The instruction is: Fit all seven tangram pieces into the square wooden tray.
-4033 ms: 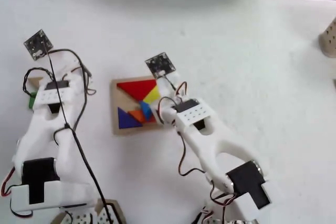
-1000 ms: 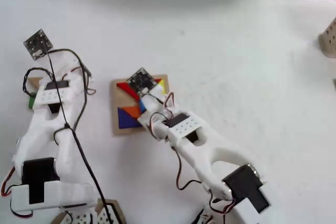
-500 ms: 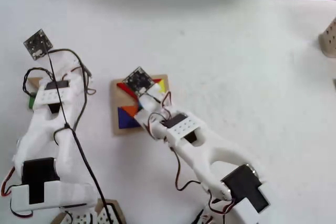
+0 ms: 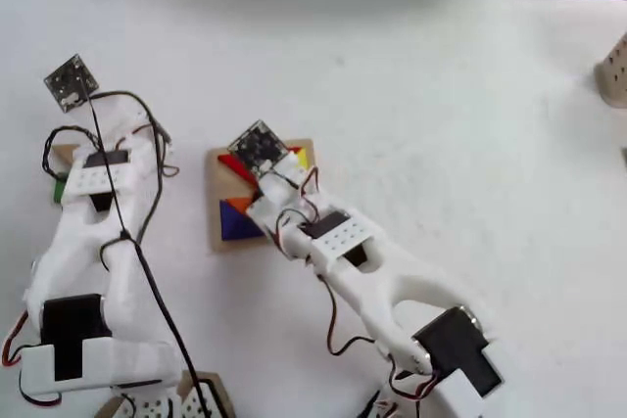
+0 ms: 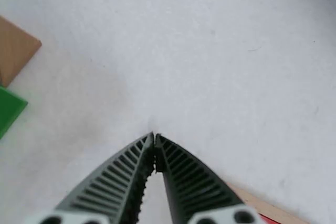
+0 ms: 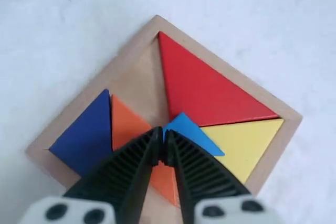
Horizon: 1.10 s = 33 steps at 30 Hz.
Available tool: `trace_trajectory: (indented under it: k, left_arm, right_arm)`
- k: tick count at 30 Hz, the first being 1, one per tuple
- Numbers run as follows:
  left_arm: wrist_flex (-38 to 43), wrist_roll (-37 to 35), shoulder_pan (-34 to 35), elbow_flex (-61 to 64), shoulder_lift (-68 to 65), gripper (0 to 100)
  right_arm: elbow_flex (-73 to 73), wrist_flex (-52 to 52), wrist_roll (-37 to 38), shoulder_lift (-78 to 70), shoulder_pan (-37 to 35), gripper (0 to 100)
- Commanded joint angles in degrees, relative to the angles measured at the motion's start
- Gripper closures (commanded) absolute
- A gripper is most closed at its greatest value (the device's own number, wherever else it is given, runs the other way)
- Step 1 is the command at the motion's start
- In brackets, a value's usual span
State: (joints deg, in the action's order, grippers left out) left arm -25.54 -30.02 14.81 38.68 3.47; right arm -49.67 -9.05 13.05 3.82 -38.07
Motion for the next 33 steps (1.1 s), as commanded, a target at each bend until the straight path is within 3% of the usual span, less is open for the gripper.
trace_trajectory:
  k: [1, 14, 23, 29, 33]
  left_arm:
    - [1.7, 0.0, -0.8, -2.5, 0.1, 98]
    - [1.6, 0.0, -0.8, -2.5, 0.1, 98]
    - [1.5, 0.0, -0.7, -2.5, 0.1, 98]
    - [1.6, 0.0, -0.7, -2.5, 0.1, 98]
    - [1.6, 0.0, -0.7, -2.5, 0.1, 98]
  right_arm:
    - [2.8, -3.0, 0.6, 1.0, 0.0, 97.8]
    - [4.9, -4.5, 0.6, -0.5, 0.4, 97.8]
    - [15.6, -1.9, 0.6, -15.5, 0.8, 97.8]
    - [12.5, -11.1, 1.1, -1.6, 1.0, 97.8]
    - [4.9, -10.0, 1.1, 8.9, 1.0, 97.8]
